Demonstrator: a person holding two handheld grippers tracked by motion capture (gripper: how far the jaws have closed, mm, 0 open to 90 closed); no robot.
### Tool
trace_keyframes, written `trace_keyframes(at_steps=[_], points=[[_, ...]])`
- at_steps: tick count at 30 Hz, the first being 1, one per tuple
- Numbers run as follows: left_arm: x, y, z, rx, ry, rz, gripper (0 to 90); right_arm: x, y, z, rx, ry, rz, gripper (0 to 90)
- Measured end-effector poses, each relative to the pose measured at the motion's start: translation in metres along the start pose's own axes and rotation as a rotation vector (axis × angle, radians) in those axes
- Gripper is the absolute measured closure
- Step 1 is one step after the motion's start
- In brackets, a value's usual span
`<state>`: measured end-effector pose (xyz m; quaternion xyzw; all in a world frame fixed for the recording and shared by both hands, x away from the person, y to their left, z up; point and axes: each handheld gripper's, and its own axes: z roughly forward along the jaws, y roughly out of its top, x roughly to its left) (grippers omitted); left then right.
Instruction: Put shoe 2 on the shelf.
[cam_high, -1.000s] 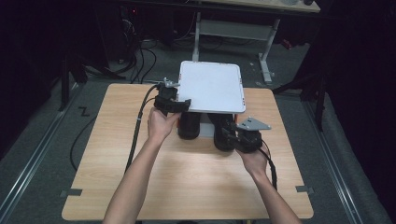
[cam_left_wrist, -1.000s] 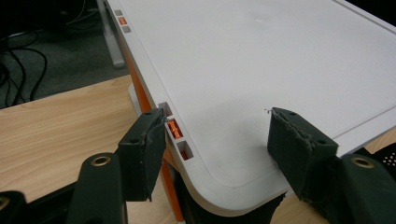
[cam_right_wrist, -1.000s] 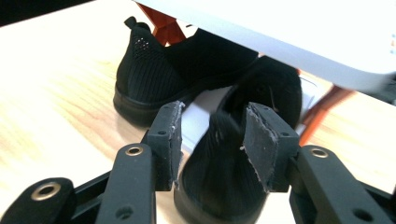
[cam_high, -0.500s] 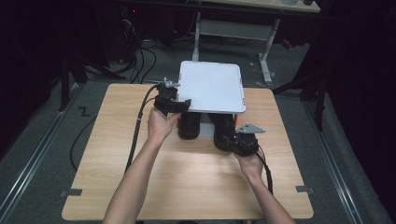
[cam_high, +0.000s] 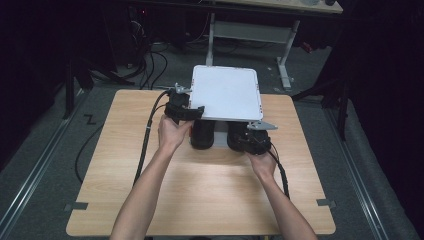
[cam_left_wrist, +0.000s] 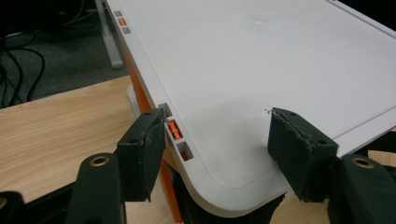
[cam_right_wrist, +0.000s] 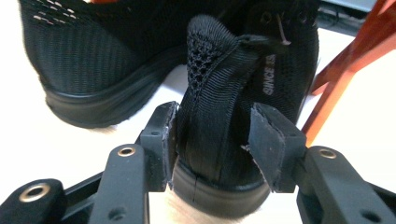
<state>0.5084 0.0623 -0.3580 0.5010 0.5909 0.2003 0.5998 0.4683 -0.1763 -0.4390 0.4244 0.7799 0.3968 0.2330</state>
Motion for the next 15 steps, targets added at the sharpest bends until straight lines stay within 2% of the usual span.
trace_keyframes(at_steps=[5, 7, 9, 15], points=[[0.001, 0.000, -0.002, -0.022, 0.020, -0.003, 28.2, -0.008, -0.009, -0.027, -0.046, 0.040, 0.014, 56.1], [0.003, 0.002, -0.009, -0.049, 0.003, -0.036, 27.4, -0.012, -0.017, -0.038, -0.044, 0.048, 0.013, 58.6], [0.006, 0.003, -0.016, -0.051, -0.010, -0.054, 27.3, -0.018, -0.026, -0.047, -0.045, 0.053, 0.021, 60.7], [0.012, 0.002, -0.040, -0.069, -0.035, -0.050, 27.2, -0.036, -0.048, -0.072, -0.058, 0.051, 0.064, 62.1]])
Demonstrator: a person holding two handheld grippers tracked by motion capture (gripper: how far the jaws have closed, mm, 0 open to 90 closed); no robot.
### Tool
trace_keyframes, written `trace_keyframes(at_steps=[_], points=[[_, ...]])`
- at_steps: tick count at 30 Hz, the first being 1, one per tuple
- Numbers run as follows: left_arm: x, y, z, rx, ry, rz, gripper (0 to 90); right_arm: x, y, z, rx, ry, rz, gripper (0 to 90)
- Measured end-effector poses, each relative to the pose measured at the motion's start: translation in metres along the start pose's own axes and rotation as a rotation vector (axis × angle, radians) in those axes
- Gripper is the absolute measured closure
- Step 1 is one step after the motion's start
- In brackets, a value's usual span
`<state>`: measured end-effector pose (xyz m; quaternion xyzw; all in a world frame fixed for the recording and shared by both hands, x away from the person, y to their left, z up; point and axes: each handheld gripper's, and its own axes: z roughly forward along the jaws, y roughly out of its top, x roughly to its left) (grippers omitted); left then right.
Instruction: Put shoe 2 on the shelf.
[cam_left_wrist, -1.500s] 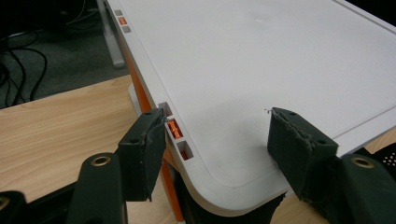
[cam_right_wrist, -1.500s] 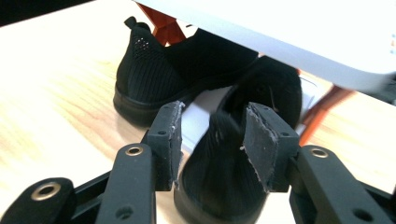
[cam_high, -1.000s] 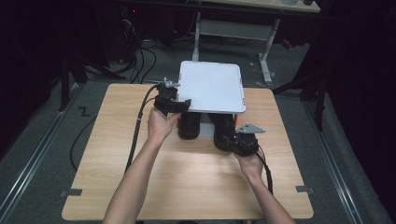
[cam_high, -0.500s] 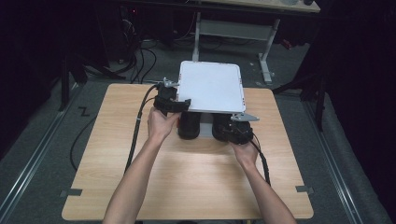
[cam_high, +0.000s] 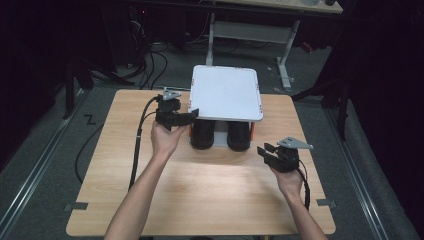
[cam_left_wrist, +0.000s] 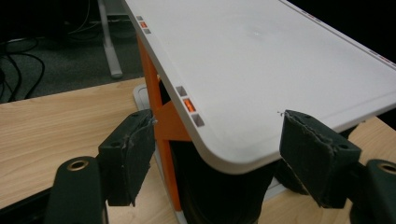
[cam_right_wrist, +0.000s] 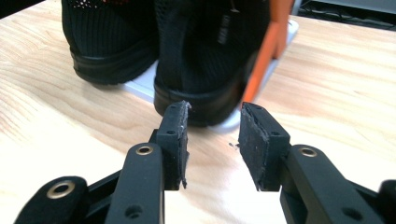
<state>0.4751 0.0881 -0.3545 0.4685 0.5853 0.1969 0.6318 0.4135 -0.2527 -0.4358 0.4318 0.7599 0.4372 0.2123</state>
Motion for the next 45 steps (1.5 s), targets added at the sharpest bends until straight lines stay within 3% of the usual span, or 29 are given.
trace_keyframes(at_steps=[7, 12, 19, 25, 33, 37, 41, 45], points=[[0.007, -0.006, -0.030, -0.033, -0.026, -0.004, 27.4, -0.010, -0.019, -0.017, -0.002, -0.007, 0.020, 61.5], [0.019, -0.021, -0.052, -0.025, -0.019, -0.010, 27.5, -0.016, -0.031, -0.025, -0.002, -0.016, 0.039, 60.7], [0.044, -0.051, -0.075, 0.013, 0.046, 0.041, 27.2, -0.021, -0.048, -0.031, 0.020, -0.028, 0.062, 60.6], [0.069, -0.081, -0.093, 0.049, 0.104, 0.033, 26.7, -0.026, -0.064, -0.029, 0.070, -0.050, 0.068, 58.3], [0.110, -0.127, -0.101, 0.132, 0.264, 0.074, 27.2, -0.033, -0.081, -0.020, 0.148, -0.101, 0.055, 54.2], [0.117, -0.135, -0.105, 0.108, 0.280, 0.119, 27.3, -0.034, -0.084, -0.016, 0.169, -0.118, 0.053, 52.7], [0.117, -0.136, -0.105, 0.093, 0.284, 0.118, 26.7, -0.032, -0.083, -0.014, 0.178, -0.140, 0.016, 48.5], [0.117, -0.136, -0.105, 0.089, 0.293, 0.115, 26.0, -0.033, -0.082, -0.013, 0.181, -0.153, 0.027, 45.0]])
